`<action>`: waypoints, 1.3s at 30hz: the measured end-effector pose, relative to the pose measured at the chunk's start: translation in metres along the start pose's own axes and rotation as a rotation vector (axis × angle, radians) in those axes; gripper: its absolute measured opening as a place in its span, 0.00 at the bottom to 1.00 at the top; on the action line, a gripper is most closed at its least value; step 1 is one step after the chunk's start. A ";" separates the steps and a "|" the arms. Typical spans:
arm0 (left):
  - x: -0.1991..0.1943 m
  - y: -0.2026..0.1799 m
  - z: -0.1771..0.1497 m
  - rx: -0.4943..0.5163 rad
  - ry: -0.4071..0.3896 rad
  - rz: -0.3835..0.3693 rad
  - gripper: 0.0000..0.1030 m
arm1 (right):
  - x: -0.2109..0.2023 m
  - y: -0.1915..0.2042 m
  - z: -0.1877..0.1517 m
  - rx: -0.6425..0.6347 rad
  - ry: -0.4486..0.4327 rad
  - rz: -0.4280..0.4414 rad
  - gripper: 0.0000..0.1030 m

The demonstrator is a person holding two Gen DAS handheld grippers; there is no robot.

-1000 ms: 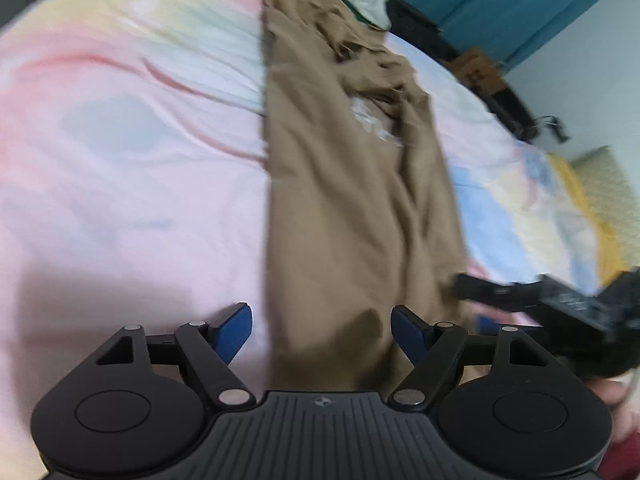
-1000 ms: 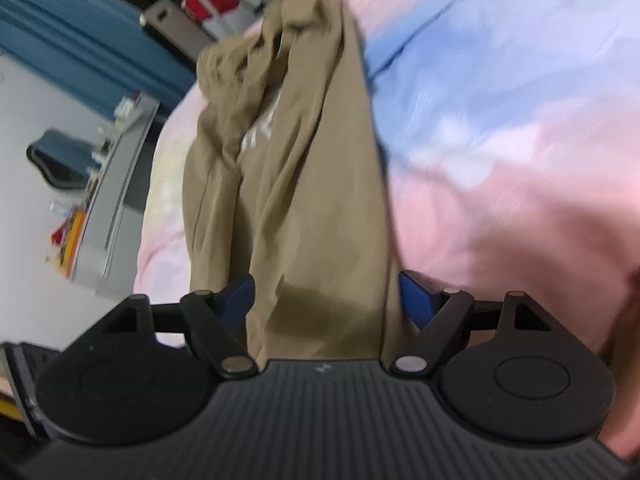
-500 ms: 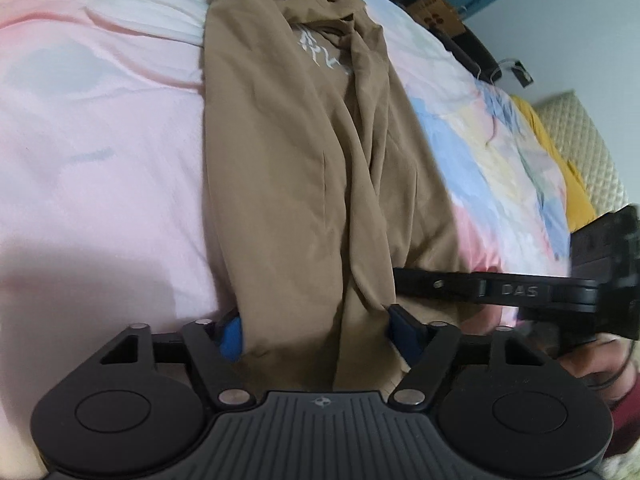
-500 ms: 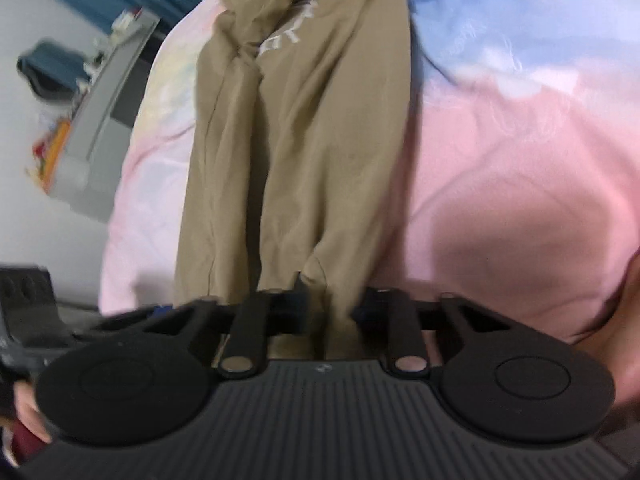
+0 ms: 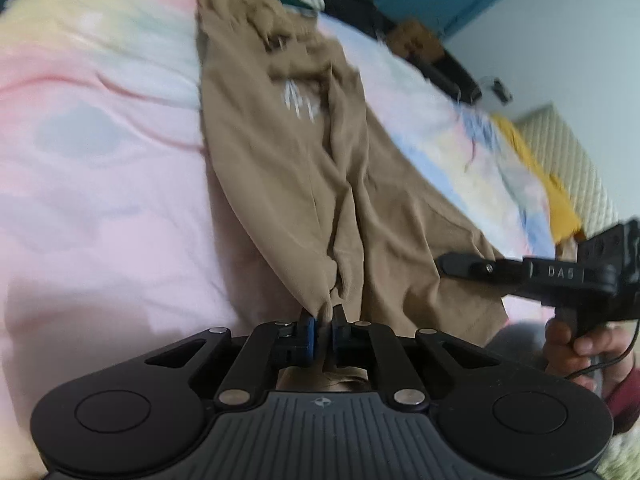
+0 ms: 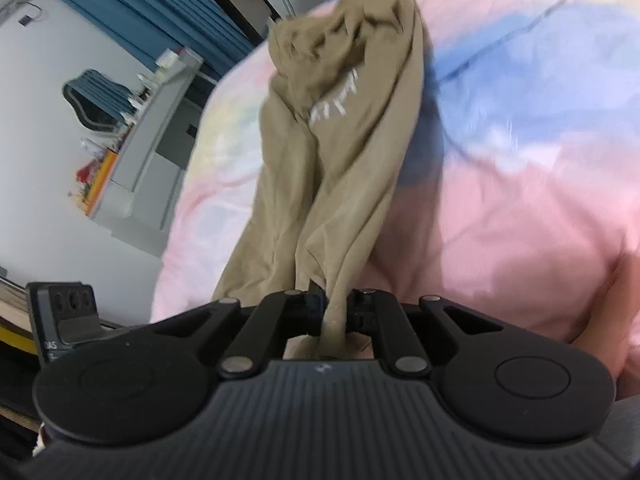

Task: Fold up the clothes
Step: 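Grasp the T-shirt hem with the left gripper while the right gripper grasps beside it, then fold the hem end over the strip toward the collar with both grippers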

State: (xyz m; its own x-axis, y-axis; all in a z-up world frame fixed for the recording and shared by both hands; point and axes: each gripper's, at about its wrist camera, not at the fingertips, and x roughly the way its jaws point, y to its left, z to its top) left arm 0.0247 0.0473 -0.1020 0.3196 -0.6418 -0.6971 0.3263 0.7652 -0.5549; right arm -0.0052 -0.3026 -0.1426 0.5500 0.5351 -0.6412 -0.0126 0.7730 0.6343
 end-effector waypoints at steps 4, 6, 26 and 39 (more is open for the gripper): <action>-0.039 -0.017 0.008 -0.015 -0.093 0.011 0.06 | -0.028 0.011 0.010 -0.045 -0.052 0.029 0.08; -0.055 -0.032 0.013 0.011 -0.136 0.026 0.06 | -0.042 0.016 0.013 -0.068 -0.071 0.053 0.08; -0.141 -0.085 -0.084 0.061 -0.140 0.012 0.06 | -0.148 0.005 -0.083 -0.139 -0.110 0.158 0.08; -0.092 -0.086 0.076 0.094 -0.369 0.084 0.07 | -0.071 0.019 0.052 -0.061 -0.311 0.127 0.09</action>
State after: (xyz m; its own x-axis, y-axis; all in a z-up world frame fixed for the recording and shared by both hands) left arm 0.0344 0.0369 0.0443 0.6413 -0.5655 -0.5187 0.3605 0.8187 -0.4469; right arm -0.0010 -0.3439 -0.0625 0.7691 0.5059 -0.3906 -0.1419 0.7310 0.6675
